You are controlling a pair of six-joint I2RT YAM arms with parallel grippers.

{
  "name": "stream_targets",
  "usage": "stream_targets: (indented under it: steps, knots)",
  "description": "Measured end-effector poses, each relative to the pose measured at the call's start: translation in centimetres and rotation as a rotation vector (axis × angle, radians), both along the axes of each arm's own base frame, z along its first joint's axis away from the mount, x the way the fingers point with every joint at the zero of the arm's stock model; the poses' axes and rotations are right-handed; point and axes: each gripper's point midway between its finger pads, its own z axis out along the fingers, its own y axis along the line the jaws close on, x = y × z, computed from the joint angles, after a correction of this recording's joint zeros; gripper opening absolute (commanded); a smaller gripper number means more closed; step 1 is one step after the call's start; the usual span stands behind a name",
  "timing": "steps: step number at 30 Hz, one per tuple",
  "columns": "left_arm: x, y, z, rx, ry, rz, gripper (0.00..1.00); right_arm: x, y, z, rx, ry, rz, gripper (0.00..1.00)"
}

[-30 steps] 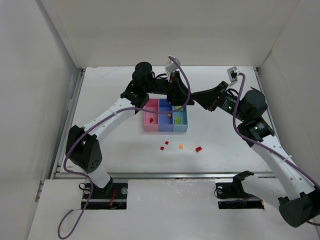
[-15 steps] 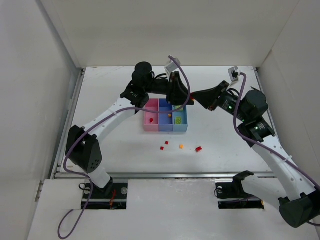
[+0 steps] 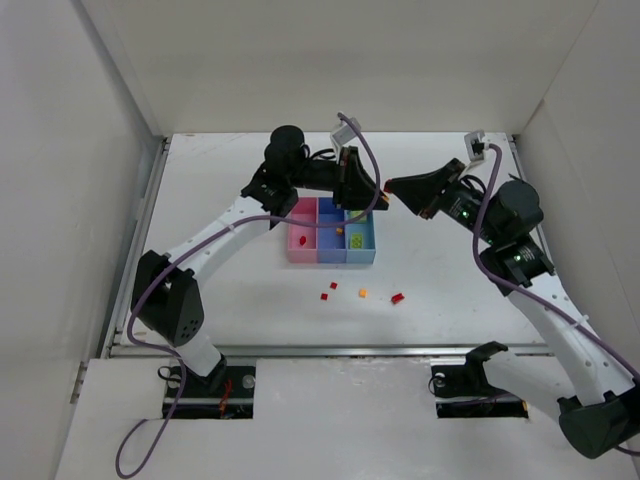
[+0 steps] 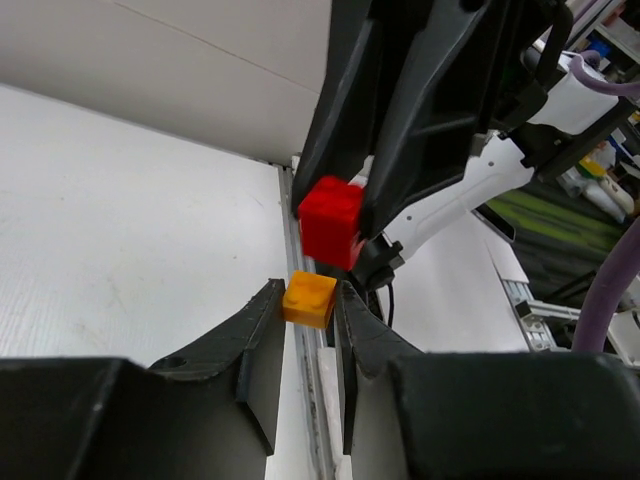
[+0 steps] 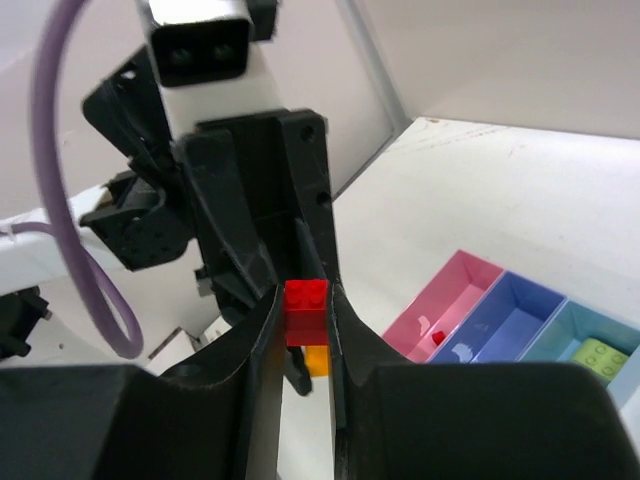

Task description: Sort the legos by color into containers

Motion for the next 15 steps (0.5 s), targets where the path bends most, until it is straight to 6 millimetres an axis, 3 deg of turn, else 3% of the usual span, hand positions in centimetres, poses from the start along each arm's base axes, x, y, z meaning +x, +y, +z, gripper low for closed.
stream_targets:
  steps: [5, 12, 15]
  knots:
    - [0.0, 0.0, -0.9, 0.014, 0.019, 0.0, 0.0, -0.2, -0.2, 1.5, 0.015, -0.033, -0.005, 0.0]
    - [-0.1, 0.3, -3.1, 0.055, 0.07, 0.017, 0.0, 0.4, -0.8, 1.7, 0.019, -0.034, -0.056, 0.0]
    - [1.8, 0.3, -5.1, 0.142, 0.059, 0.142, 0.0, 0.8, -1.5, 1.6, 0.006, -0.026, -0.106, 0.0]
